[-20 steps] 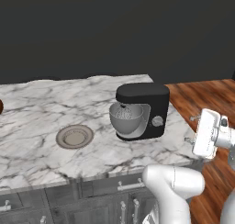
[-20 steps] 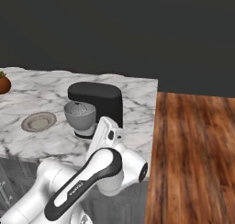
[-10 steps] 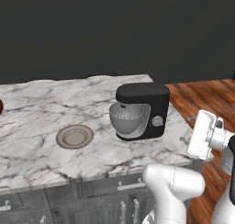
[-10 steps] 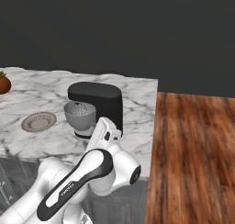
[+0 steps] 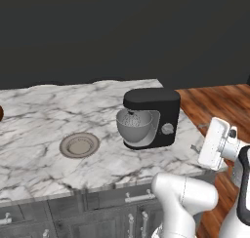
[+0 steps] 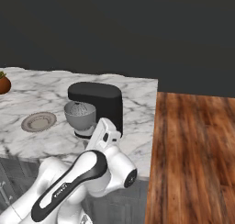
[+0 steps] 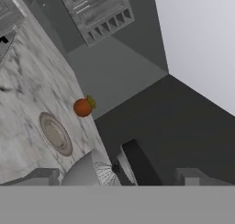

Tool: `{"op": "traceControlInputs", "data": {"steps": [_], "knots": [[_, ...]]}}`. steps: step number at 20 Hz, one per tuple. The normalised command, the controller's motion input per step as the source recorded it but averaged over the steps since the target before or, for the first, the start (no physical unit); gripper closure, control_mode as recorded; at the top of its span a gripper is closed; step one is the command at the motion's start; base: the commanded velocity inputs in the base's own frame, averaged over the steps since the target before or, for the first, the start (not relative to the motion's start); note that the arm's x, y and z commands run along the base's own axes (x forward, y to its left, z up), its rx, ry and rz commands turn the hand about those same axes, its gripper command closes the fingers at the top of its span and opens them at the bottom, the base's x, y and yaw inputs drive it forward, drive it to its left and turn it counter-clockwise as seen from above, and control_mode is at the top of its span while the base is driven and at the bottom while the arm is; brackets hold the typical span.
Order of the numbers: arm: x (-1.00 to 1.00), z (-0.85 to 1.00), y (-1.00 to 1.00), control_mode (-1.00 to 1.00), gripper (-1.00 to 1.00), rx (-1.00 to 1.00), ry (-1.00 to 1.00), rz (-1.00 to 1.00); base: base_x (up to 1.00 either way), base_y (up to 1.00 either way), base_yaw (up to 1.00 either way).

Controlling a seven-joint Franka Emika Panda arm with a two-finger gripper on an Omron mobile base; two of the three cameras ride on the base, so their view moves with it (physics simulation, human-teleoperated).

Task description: Add butter and sugar cubes to the stand mixer bowl and then turn on the stand mixer to begin making frosting.

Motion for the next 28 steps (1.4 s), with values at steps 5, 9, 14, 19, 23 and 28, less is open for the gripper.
{"op": "traceControlInputs", "data": {"steps": [5,9,14,19,23,28], "knots": [[0.1,-0.01,0.01,-1.0,-1.0,0.0,0.0,-0.09,0.0,0.0,0.0],[0.27,0.0,0.04,-1.0,-1.0,0.0,0.0,-0.08,0.0,0.0,0.0],[0.22,0.0,0.08,-1.0,-1.0,0.0,0.0,-0.02,0.0,0.0,0.0],[0.2,-0.06,0.0,-1.0,-1.0,0.0,0.0,0.0,0.0,0.0,0.0],[0.22,-0.16,0.0,-1.0,-1.0,0.0,0.0,0.0,0.0,0.0,0.0],[0.27,-0.28,0.01,-1.0,-1.0,0.0,0.01,0.0,0.0,0.0,0.0]]}}
